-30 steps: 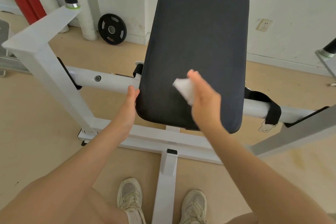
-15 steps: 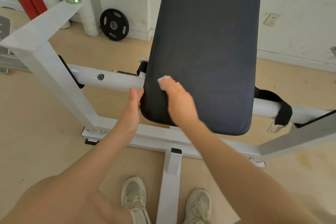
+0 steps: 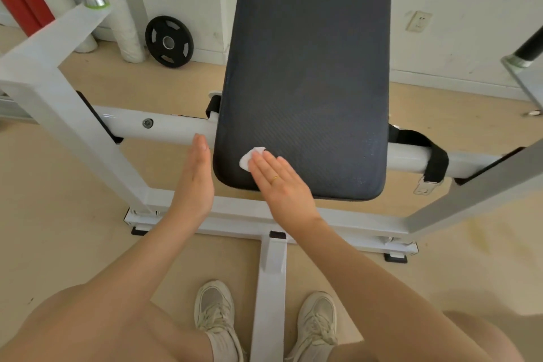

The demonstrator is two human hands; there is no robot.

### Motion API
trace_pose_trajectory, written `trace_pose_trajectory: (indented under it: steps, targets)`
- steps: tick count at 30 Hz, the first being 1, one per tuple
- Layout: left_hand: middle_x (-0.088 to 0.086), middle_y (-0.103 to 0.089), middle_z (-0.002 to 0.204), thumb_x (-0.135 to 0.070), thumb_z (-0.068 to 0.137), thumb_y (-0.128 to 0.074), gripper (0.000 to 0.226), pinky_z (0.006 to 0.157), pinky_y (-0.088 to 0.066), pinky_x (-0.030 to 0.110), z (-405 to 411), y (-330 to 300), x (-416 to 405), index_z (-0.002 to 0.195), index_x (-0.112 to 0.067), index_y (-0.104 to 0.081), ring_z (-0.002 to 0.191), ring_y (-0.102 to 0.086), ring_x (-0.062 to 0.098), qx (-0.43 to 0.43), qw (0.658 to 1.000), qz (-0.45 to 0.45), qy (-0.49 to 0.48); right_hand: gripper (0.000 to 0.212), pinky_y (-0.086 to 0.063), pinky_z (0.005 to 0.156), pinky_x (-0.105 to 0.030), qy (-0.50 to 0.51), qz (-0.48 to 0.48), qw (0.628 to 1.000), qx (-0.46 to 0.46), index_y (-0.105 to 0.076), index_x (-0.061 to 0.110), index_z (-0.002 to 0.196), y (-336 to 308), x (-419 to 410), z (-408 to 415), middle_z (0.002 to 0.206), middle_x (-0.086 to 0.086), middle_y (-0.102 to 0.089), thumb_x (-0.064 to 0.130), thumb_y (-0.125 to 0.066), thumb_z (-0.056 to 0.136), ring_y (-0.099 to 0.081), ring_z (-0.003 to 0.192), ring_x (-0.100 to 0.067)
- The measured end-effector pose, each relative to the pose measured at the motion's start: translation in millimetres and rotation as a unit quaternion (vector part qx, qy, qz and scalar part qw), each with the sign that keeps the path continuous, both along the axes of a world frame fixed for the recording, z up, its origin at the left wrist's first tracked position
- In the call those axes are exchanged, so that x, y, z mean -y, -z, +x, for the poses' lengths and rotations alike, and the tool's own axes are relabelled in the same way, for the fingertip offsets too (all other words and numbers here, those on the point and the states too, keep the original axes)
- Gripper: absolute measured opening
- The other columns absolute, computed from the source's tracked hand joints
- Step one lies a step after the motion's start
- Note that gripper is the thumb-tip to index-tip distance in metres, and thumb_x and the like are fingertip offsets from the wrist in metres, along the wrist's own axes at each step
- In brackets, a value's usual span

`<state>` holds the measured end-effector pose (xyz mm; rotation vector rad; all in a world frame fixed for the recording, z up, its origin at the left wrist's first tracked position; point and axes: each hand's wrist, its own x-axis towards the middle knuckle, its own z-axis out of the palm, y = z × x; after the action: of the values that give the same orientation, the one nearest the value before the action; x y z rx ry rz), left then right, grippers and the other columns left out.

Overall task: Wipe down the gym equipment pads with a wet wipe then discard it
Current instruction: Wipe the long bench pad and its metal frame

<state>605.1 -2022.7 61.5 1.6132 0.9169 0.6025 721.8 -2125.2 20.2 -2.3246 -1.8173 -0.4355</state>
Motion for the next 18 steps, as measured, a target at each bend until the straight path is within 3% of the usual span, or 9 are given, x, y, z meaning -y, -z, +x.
trace_pose_trajectory:
  steps: [6,9,12,14,17,18]
  targets:
    - [-0.011,-0.011,0.155,-0.039,0.099,-0.014,0.052,0.111,-0.006,0.017,15,-8,25,0.148,-0.021,-0.013,0.140,-0.010,0.000,-0.014,0.996,0.054,0.065,0.053,-0.036,0.102,-0.041,0.070,-0.001,0.997,0.036,-0.058,-0.002,0.121,-11,50,42,0.127,-0.014,-0.058,0.000,-0.028,0.077,-0.055,0.118,-0.027]
    - [-0.009,-0.009,0.156,-0.037,0.099,-0.015,0.053,0.110,-0.005,0.016,21,-10,33,0.148,-0.019,-0.011,0.140,-0.008,0.000,-0.023,0.989,0.102,0.102,0.052,-0.032,0.106,-0.040,0.109,0.010,0.994,0.017,-0.054,-0.005,0.124,-9,80,54,0.130,-0.016,-0.056,-0.002,-0.028,0.079,-0.053,0.120,-0.029]
    - [-0.010,-0.009,0.156,-0.036,0.100,-0.016,0.052,0.107,-0.004,0.012,25,-12,41,0.148,-0.019,-0.011,0.140,-0.007,0.000,-0.032,0.986,0.115,0.114,0.056,-0.028,0.105,-0.048,0.171,-0.003,0.985,-0.036,-0.046,-0.006,0.131,-3,111,63,0.136,-0.019,-0.049,-0.004,-0.025,0.079,-0.047,0.126,-0.032]
    - [-0.009,-0.008,0.156,-0.035,0.100,-0.016,0.051,0.106,-0.003,0.012,27,-14,47,0.148,-0.019,-0.010,0.141,-0.006,0.000,-0.038,0.984,0.120,0.125,0.057,-0.029,0.108,-0.042,0.263,0.040,0.959,-0.097,-0.040,-0.005,0.136,-1,132,72,0.142,-0.018,-0.042,-0.009,-0.024,0.081,-0.040,0.131,-0.031]
    - [-0.007,-0.009,0.156,-0.035,0.101,-0.017,0.051,0.107,-0.003,0.015,35,-22,47,0.149,-0.018,-0.010,0.142,-0.007,0.003,-0.054,0.979,0.132,0.147,0.060,-0.039,0.093,-0.039,0.428,0.117,0.864,-0.239,-0.039,0.004,0.131,-23,152,84,0.145,-0.013,-0.036,-0.021,-0.027,0.078,-0.040,0.124,-0.029]
    - [-0.007,-0.009,0.156,-0.035,0.101,-0.017,0.052,0.107,-0.004,0.016,40,-26,45,0.149,-0.018,-0.011,0.142,-0.007,0.004,-0.057,0.977,0.139,0.150,0.064,-0.038,0.093,-0.036,0.444,0.137,0.842,-0.275,-0.035,0.009,0.136,-35,151,86,0.148,-0.008,-0.033,-0.021,-0.027,0.080,-0.038,0.127,-0.027]
